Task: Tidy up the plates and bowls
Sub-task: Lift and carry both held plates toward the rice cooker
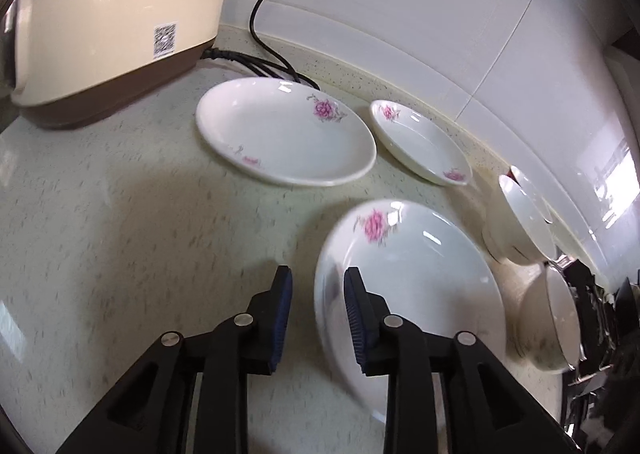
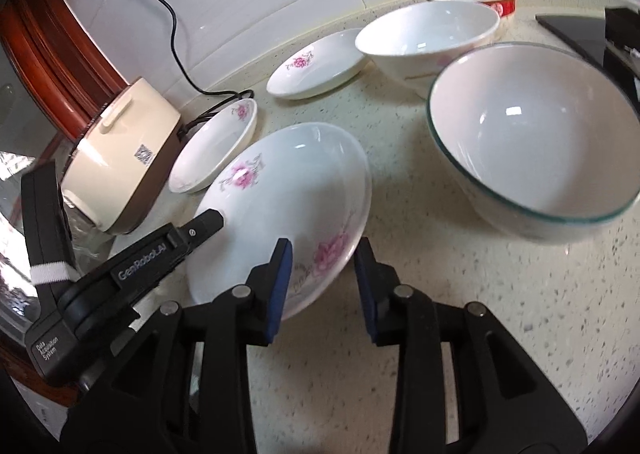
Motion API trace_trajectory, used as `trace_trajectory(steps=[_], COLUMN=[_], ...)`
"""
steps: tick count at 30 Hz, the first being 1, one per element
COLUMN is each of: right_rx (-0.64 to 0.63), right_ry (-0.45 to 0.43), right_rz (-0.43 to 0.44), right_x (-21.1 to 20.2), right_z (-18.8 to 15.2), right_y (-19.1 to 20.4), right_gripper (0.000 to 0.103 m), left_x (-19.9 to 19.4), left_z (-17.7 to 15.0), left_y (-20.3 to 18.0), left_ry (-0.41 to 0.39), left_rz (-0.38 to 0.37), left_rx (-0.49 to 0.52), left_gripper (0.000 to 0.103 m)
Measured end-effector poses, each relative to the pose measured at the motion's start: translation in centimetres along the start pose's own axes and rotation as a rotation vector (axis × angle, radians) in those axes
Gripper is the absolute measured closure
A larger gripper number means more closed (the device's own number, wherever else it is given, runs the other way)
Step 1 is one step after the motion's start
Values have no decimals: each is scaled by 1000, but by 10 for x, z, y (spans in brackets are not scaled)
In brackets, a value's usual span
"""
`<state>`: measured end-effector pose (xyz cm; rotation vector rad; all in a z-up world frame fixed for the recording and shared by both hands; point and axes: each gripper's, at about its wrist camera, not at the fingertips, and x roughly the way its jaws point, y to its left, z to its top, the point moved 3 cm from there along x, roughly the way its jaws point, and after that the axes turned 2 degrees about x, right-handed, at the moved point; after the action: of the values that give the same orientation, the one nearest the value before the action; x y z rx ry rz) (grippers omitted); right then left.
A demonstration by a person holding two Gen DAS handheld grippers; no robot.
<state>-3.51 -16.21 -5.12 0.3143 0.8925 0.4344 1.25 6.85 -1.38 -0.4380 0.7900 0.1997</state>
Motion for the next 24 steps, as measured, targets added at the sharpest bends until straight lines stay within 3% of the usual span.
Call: trace_trajectory(steps=[1,5,14,24], right_rx=[-9,15,-41,-141], right_ry=[-2,-24,-58,-46], right_rz=[-20,-26,47,140], right_x=[0,-7,-27,-32], right_z=[0,-2,-16,-30], right_y=[1,-7,5,34], right_gripper=[74,80,80,80], left_x=[3,0,-24,-67], left_z=[3,-4,-23,-38], left_y=[-3,-12,6,23], left_ry=[-3,8,-17,-125], left_rz=[10,16,-33,10], left_rx=[20,79,21,27], left_gripper=[74,82,86,86])
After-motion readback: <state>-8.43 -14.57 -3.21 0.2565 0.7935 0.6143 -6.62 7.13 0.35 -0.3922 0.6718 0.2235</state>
